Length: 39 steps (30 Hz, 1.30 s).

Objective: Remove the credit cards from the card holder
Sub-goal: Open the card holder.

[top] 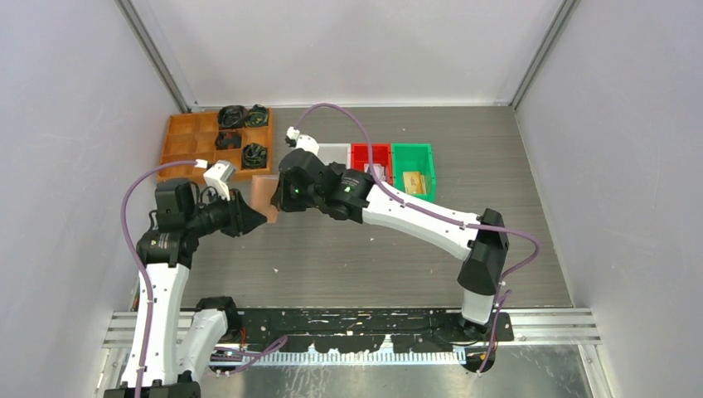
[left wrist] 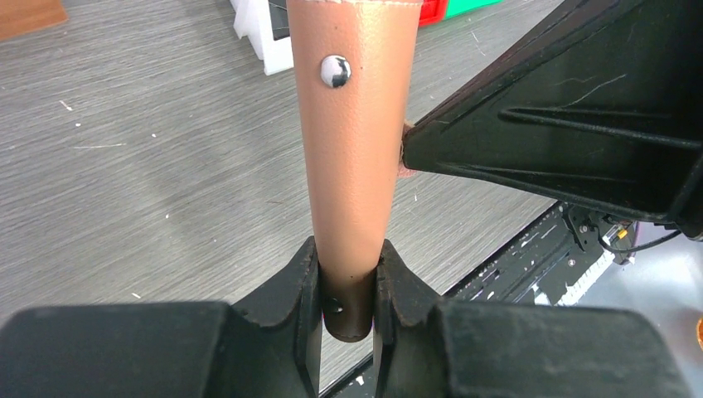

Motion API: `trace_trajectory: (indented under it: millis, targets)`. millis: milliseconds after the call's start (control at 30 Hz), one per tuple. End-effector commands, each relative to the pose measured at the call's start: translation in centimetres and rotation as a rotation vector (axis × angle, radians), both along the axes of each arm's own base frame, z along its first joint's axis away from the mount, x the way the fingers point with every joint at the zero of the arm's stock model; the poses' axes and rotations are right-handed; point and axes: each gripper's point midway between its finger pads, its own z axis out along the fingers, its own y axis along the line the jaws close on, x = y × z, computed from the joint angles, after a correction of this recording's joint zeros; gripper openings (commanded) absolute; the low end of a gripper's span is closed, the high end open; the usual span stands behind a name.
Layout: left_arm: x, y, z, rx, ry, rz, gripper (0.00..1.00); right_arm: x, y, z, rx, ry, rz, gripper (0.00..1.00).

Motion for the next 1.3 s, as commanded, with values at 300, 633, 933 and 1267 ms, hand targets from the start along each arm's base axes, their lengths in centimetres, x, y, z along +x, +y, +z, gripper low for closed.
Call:
trace_trajectory:
  millis: [300, 633, 933, 1267]
  targets:
    - [1.1, -0.4, 4.3, -0.012, -0.191, -0.027, 0.0, -0.5, -5.2, -2.0, -0.136, -0.027, -0.029, 0.01]
    - [-2.0, -3.1, 6.0, -0.142, -0.144, -0.193, 0.0, -1.9, -5.1, 2.6, 0.066, -0.038, 0.236, 0.79]
    - [-4.7, -5.0, 8.4, -0.282, -0.104, -0.33, 0.0, -5.8, -5.5, 5.8, 0.151, -0.05, 0.525, 0.79]
    - [-6.5, -5.7, 9.8, -0.336, -0.1, -0.402, 0.0, -6.4, -7.8, 7.3, 0.205, -0.095, 0.57, 0.54]
